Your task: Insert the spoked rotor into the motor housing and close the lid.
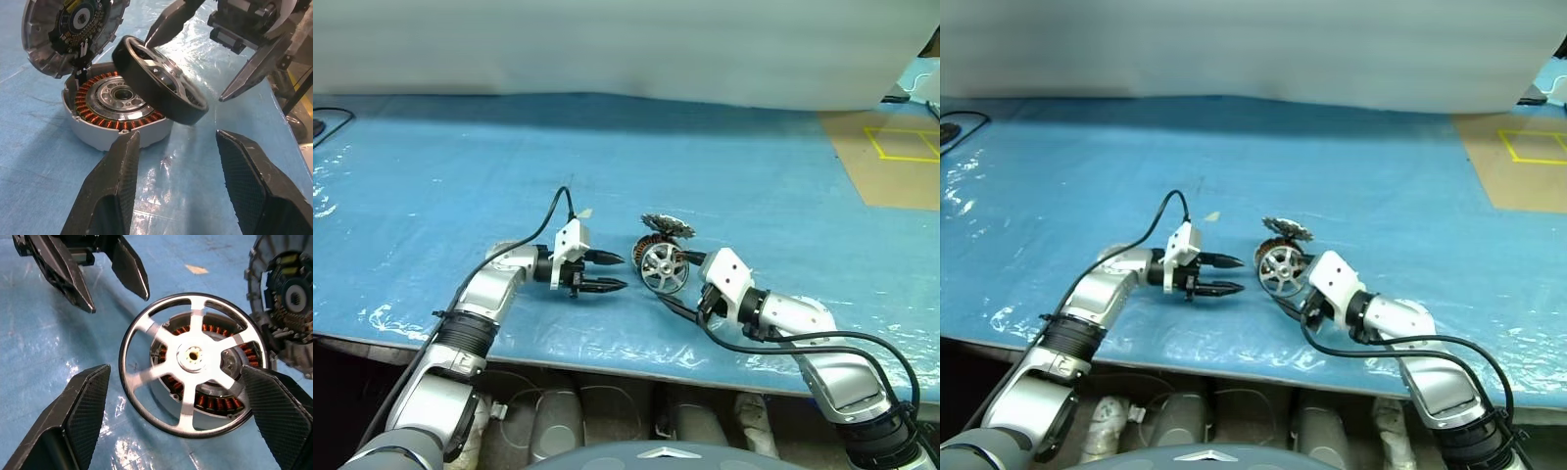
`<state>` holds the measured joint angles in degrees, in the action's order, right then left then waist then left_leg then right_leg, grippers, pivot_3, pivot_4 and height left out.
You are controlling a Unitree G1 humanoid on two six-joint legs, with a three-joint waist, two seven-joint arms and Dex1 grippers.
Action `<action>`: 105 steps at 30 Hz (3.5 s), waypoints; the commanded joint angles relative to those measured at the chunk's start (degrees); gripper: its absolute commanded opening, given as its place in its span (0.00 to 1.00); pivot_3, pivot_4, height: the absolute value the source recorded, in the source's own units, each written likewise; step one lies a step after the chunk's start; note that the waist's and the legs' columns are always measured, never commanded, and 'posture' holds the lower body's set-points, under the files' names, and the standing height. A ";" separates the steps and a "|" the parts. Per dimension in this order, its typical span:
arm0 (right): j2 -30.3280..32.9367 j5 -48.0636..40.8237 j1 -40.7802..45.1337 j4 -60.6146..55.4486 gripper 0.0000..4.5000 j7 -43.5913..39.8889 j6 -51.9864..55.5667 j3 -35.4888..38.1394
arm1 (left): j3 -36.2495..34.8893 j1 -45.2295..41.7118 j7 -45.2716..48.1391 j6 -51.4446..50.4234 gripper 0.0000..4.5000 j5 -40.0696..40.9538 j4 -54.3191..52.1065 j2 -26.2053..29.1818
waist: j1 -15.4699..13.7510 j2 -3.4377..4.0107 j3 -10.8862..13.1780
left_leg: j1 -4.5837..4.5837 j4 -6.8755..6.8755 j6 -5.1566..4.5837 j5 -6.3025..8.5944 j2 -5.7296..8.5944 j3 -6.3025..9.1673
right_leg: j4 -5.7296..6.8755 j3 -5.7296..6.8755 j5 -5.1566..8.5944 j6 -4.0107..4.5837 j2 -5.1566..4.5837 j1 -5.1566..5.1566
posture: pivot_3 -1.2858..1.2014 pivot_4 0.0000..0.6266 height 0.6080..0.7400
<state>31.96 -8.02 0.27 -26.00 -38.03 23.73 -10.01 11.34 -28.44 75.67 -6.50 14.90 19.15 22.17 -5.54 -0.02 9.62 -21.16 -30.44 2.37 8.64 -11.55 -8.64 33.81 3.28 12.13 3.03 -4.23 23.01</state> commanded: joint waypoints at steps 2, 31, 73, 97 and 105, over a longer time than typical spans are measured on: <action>-0.60 0.81 0.06 0.28 0.99 0.87 -1.53 -0.12 | -0.27 -0.68 -0.18 0.90 0.58 0.14 -0.77 0.16 | 0.00 0.00 0.00 | 0.01 0.00 0.00 0.00 0.00 0.00 | 0.00 0.00 0.00 0.00 0.00 0.00 | 0.52 0.24 1.00; 19.21 -6.77 18.83 -1.94 0.99 -18.23 4.22 1.44 | -0.39 -0.87 -1.32 1.56 0.58 0.25 0.61 -1.65 | -0.07 0.02 -0.01 | 0.00 -0.04 0.00 0.00 0.00 -0.01 | 0.05 -0.01 -0.01 0.02 -0.01 -0.01 | 0.52 0.24 1.00; 5.91 -4.08 50.43 30.82 0.99 -31.35 21.36 -15.55 | -0.67 2.42 -6.39 5.55 0.58 -0.58 1.33 -3.92 | 0.03 0.09 0.01 | -0.20 -0.75 0.01 -0.01 -0.16 -0.03 | 0.99 -0.04 0.09 0.30 0.01 0.37 | 0.52 0.24 1.00; 10.53 -0.80 44.85 16.98 0.99 -32.15 13.47 -15.29 | -0.12 1.35 -6.38 6.08 0.58 -1.28 2.17 -4.48 | 0.00 0.09 0.01 | -0.21 -0.73 0.01 0.00 -0.16 -0.03 | 0.96 -0.04 0.09 0.28 0.01 0.39 | 0.52 0.24 1.00; 8.73 0.27 44.40 17.25 0.99 -30.49 14.74 -14.95 | -0.07 1.10 -6.49 6.47 0.58 -1.47 2.61 -4.73 | 0.07 0.09 0.01 | -0.21 -0.72 0.00 0.00 -0.16 -0.03 | 0.96 -0.04 0.09 0.29 0.01 0.39 | 0.52 0.24 1.00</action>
<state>41.15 -7.49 44.24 -7.60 -69.01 37.85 -26.12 11.62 -26.64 69.19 -0.99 13.05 22.22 17.62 -5.48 0.06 9.63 -21.37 -31.16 2.37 8.64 -11.71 -8.68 34.78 3.24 12.22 3.31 -4.22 23.40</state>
